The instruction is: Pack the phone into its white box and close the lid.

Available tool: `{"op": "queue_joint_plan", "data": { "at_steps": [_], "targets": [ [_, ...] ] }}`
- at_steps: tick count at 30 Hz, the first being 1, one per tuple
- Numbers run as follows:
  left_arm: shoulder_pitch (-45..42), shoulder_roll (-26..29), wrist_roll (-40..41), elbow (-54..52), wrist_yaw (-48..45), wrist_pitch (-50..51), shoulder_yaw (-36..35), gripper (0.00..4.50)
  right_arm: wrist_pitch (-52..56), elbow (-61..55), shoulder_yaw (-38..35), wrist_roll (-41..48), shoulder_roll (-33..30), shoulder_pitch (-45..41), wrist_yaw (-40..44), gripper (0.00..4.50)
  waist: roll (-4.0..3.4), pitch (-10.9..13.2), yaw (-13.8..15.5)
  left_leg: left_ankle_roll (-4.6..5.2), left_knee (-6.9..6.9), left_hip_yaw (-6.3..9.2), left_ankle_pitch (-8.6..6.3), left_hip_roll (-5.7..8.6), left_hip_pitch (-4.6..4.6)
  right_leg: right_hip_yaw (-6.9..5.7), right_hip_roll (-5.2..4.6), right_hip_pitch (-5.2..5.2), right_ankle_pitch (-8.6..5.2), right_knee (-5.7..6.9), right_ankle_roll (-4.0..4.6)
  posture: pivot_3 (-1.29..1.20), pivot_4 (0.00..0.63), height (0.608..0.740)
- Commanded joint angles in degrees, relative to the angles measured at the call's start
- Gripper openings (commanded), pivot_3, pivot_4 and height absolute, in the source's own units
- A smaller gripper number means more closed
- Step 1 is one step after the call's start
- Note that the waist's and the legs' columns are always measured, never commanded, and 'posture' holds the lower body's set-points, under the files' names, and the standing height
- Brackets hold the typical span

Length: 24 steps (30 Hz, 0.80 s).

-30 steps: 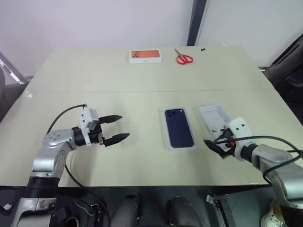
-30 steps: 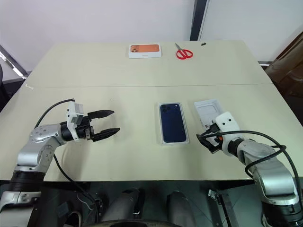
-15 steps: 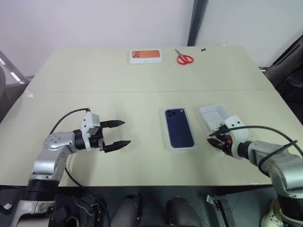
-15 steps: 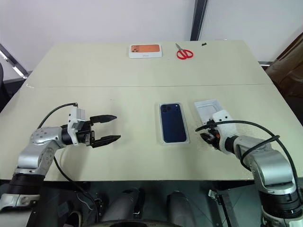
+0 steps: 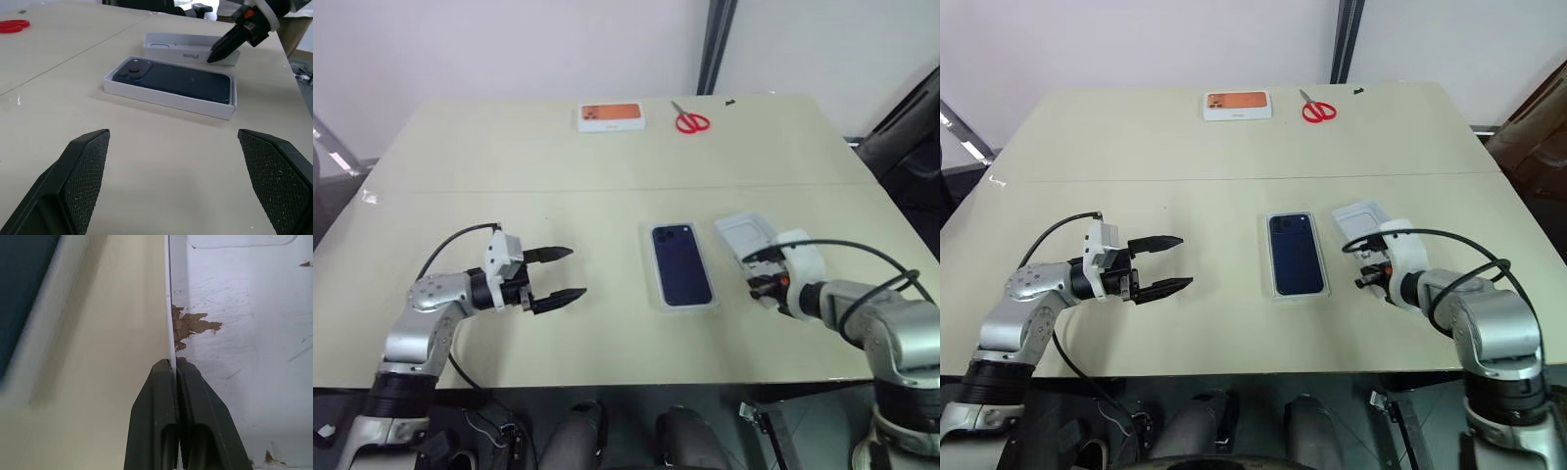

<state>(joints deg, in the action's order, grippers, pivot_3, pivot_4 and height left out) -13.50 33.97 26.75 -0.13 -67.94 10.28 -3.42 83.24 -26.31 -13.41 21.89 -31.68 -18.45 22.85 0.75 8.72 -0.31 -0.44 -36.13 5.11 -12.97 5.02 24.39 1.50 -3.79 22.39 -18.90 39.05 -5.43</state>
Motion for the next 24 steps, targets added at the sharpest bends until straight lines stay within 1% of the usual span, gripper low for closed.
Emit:
{"op": "queue_joint_plan", "data": {
  "at_steps": [1, 3, 6, 9, 10, 12, 14, 16, 19, 20, 22, 24],
  "targets": [
    [-1.1, -0.1, 0.5, -0.5, 0.8, -0.6, -0.8, 4.4, -3.3, -2.3, -3.5, 2.0, 2.3, -3.8, -0.1, 0.11, 0.0, 0.0, -0.1, 0.0, 0.0, 0.0, 0.0, 0.0, 0.01, 0.0, 0.0, 0.01, 0.0, 0.0, 0.0, 0.0, 0.15, 0.734],
    [-1.8, -0.3, 0.5, 0.2, 1.2, -0.2, -0.8, 4.4, -3.2, -2.4, -7.0, 5.4, 6.3, -6.2, 0.9, 0.11, 0.0, 0.0, -0.3, 0.0, 0.0, 0.0, 0.0, 0.01, 0.01, 0.0, 0.0, 0.01, 0.0, 0.0, 0.0, 0.0, 0.15, 0.734],
    [-2.6, -0.7, 0.6, 0.6, 1.6, 0.0, -0.7, 4.4, -4.5, -2.8, -8.7, 9.9, 10.0, -8.3, 3.0, 0.11, 0.0, 0.0, -0.5, 0.0, 0.02, 0.0, 0.0, -0.01, 0.0, -0.01, 0.02, 0.03, 0.0, 0.03, 0.0, 0.0, 0.15, 0.734],
    [-3.1, -0.8, 0.5, 1.0, 1.9, -0.2, -0.6, 4.4, -8.9, -2.7, -6.9, 9.9, 10.5, -8.9, 2.6, 0.11, -0.01, 0.0, -0.4, 0.0, 0.01, 0.0, 0.0, 0.0, 0.01, 0.0, 0.01, 0.03, 0.0, 0.03, 0.0, 0.0, 0.15, 0.734],
    [-3.4, -1.0, 0.4, 1.2, 2.0, -0.2, -0.5, 4.4, -7.5, -1.8, -8.1, 12.5, 13.2, -9.9, 2.5, 0.11, 0.0, 0.0, -0.4, 0.0, 0.01, -0.01, 0.0, 0.01, 0.01, 0.0, 0.01, 0.03, 0.0, 0.03, -0.01, 0.0, 0.15, 0.734],
    [-3.9, -1.3, 0.2, 1.4, 2.5, -0.3, -0.3, 4.4, -6.5, -0.8, -7.3, 15.5, 17.3, -9.8, 2.5, 0.11, 0.0, 0.0, -0.5, 0.0, 0.01, 0.0, 0.0, 0.0, 0.0, 0.0, 0.01, 0.04, 0.0, 0.04, 0.0, 0.0, 0.15, 0.734],
    [-4.2, -1.6, 0.2, 1.4, 3.0, -0.1, -0.3, 4.4, -7.2, 0.2, -6.4, 15.6, 19.1, -9.7, 1.4, 0.11, -0.01, 0.0, -0.6, 0.0, 0.03, 0.01, 0.0, -0.02, -0.01, 0.0, 0.04, 0.05, 0.0, 0.06, 0.0, 0.0, 0.15, 0.734],
    [-4.3, -1.7, 0.2, 1.1, 3.4, 0.1, -0.3, 4.4, -7.0, 2.4, -8.2, 16.0, 21.5, -10.6, -0.9, 0.11, -0.01, 0.0, -0.7, -0.01, 0.02, -0.01, 0.01, -0.01, 0.0, 0.02, 0.03, 0.09, 0.0, 0.08, 0.0, 0.0, 0.15, 0.734],
    [-4.3, -1.3, 0.6, 0.4, 4.2, 0.7, -0.9, 4.4, -8.3, 2.4, -5.4, 15.8, 17.7, -9.6, 0.8, 0.11, -0.03, 0.0, -0.3, -0.01, 0.0, -0.01, 0.01, 0.02, 0.01, 0.01, 0.01, 0.08, 0.0, 0.08, -0.01, 0.0, 0.15, 0.734],
    [-4.2, -1.2, 0.6, 0.4, 4.3, 0.7, -1.1, 4.4, -10.1, 2.0, -3.0, 14.6, 14.9, -8.8, 2.1, 0.11, -0.03, 0.0, -0.3, -0.01, -0.01, -0.01, 0.01, 0.03, 0.01, 0.0, 0.0, 0.06, 0.0, 0.07, -0.01, 0.0, 0.15, 0.734],
    [-3.8, -0.9, 0.5, 0.4, 4.5, 0.4, -1.2, 4.4, -11.6, 2.2, -1.4, 13.8, 11.6, -7.8, 2.9, 0.11, -0.03, 0.0, -0.4, -0.01, -0.01, -0.01, 0.01, 0.03, 0.01, 0.0, 0.0, 0.05, 0.0, 0.05, -0.01, 0.0, 0.15, 0.734],
    [-3.5, -0.9, 0.6, 0.4, 4.8, 0.4, -1.3, 4.4, -14.5, 1.5, 1.4, 12.7, 6.6, -5.9, 5.6, 0.11, -0.03, 0.0, -0.5, -0.01, 0.02, -0.01, 0.0, 0.02, 0.01, 0.0, 0.0, 0.07, 0.0, 0.06, -0.01, 0.0, 0.15, 0.734]
  ]
}}
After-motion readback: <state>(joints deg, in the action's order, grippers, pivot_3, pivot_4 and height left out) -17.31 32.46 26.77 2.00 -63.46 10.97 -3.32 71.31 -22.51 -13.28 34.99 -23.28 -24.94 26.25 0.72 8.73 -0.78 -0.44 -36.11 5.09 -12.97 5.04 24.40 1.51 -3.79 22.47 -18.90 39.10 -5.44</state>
